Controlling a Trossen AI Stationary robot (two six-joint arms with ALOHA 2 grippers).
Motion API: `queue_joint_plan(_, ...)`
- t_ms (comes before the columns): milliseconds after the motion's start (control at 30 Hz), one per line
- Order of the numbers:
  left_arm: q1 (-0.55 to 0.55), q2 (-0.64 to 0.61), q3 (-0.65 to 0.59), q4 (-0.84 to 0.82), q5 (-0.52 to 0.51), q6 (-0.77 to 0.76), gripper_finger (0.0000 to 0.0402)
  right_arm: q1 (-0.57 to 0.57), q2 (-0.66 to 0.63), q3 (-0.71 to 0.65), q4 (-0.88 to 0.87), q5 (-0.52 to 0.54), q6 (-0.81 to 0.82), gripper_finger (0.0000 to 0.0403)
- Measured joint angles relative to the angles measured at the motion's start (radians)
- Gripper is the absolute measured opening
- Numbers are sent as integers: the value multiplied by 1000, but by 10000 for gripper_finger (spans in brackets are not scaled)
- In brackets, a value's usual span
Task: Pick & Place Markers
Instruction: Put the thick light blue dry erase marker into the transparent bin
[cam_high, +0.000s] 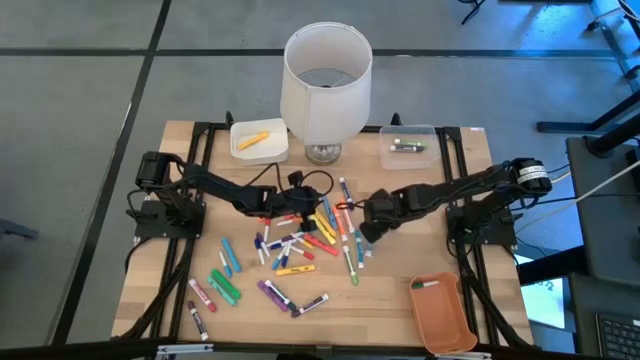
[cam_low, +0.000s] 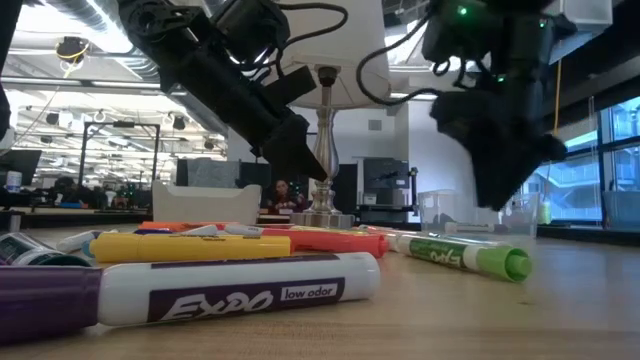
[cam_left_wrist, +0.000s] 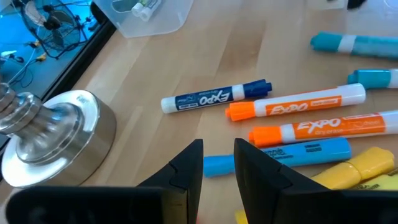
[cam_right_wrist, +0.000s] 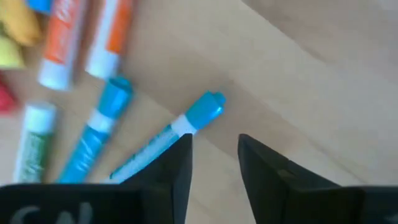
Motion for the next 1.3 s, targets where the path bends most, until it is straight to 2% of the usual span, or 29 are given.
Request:
queue_joint_plan(133,-1,0,0,-1,0,0,86,-34,4,-52,179,1,3,147)
queue_joint_plan(300,-1,0,0,-1,0,0,86,-89,77,-75,256,21,-34,172)
queue_joint_plan(400,-1,0,0,-1,0,0,86,-96,130,-72,326,-26,-96,186)
queue_joint_plan(733,-3,0,0,-54,-1,-29,86,-61,153,20,214,-71,-142,202)
queue_joint_plan(867,-9,0,-1,-78,-5,-51,86,-32,153,96,122,-106,-266,202)
queue_joint_plan(967,-16,0,-1,-78,-5,-54,86,-9,153,141,48,-134,-295,202)
queue_joint_plan(1133,-22,0,-1,-75,-5,-58,86,28,166,118,109,-93,-278,202)
queue_joint_plan(1300,-22,0,-1,-75,-5,-66,86,32,229,102,98,-92,-292,202)
